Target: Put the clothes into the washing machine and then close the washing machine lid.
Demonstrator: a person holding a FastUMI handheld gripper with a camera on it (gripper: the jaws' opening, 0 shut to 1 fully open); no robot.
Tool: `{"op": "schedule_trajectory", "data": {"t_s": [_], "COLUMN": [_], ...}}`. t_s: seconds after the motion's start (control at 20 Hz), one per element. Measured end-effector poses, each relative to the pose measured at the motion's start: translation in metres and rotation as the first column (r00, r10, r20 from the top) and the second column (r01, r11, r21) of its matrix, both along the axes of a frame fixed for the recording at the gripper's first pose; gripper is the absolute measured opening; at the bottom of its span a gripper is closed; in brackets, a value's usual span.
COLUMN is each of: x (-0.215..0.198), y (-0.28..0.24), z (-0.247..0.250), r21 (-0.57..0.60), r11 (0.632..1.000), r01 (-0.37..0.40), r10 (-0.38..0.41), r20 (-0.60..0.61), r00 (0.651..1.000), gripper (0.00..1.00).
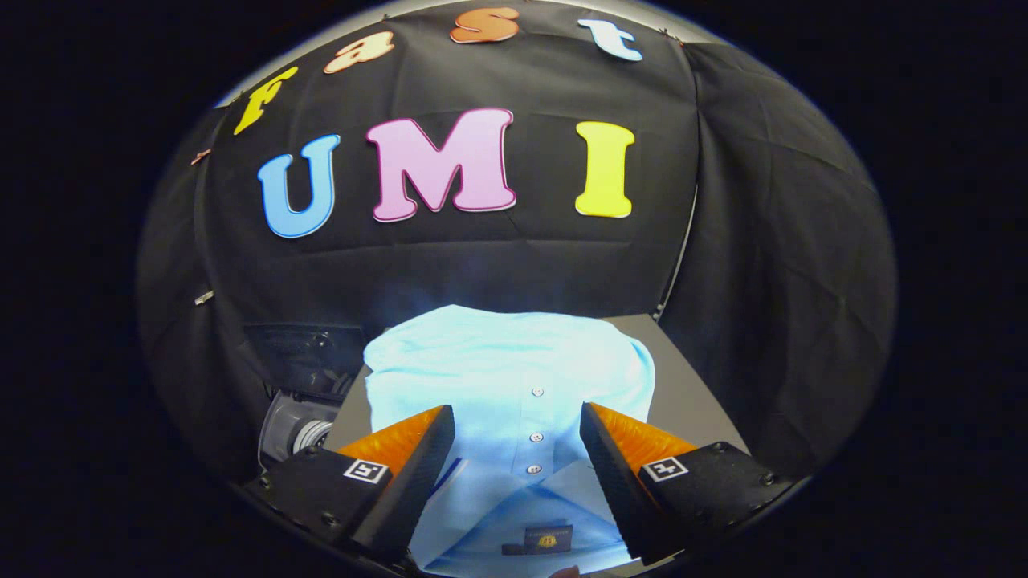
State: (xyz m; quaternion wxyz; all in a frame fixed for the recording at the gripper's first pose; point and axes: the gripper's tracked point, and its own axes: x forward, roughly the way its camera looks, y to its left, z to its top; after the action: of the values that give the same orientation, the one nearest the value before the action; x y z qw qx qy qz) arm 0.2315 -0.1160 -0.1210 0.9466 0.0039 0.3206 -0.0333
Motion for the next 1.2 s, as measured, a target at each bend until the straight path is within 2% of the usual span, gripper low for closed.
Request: {"op": "schedule_trajectory", "data": {"t_s": [0.15,0.2,0.4,0.45,0.6,0.65,0.7,0.85,1.2], "x": [0.013,0.011,0.004,0.002,0.003,-0.001,-0.002,-0.006,-0.016], "y": [-0.013,-0.012,-0.008,-0.008,-0.016,-0.014,-0.011,0.004,0.048], "z": [-0.025,-0.039,-0.035,-0.038,-0.026,-0.030,-0.024,0.012,0.096], "r21": [-0.027,-0.019,-0.026,-0.008,0.077,0.109,0.141,0.219,0.239], "r11": [0.999,0.999,0.999,0.998,0.997,0.994,0.989,0.976,0.965], "r01": [0.041,0.031,-0.041,-0.064,0.011,0.023,0.034,0.003,-0.105], "r10": [-0.042,-0.033,0.038,0.062,-0.004,-0.011,-0.020,0.003,0.079], "r20": [-0.054,-0.100,-0.101,-0.109,-0.102,-0.111,-0.101,-0.029,0.114], "r00": [0.998,0.994,0.994,0.992,0.995,0.994,0.995,1.000,0.990], "gripper": [0.99,0.99,0.96,0.78,0.23,0.13,0.13,0.13,0.12]}}
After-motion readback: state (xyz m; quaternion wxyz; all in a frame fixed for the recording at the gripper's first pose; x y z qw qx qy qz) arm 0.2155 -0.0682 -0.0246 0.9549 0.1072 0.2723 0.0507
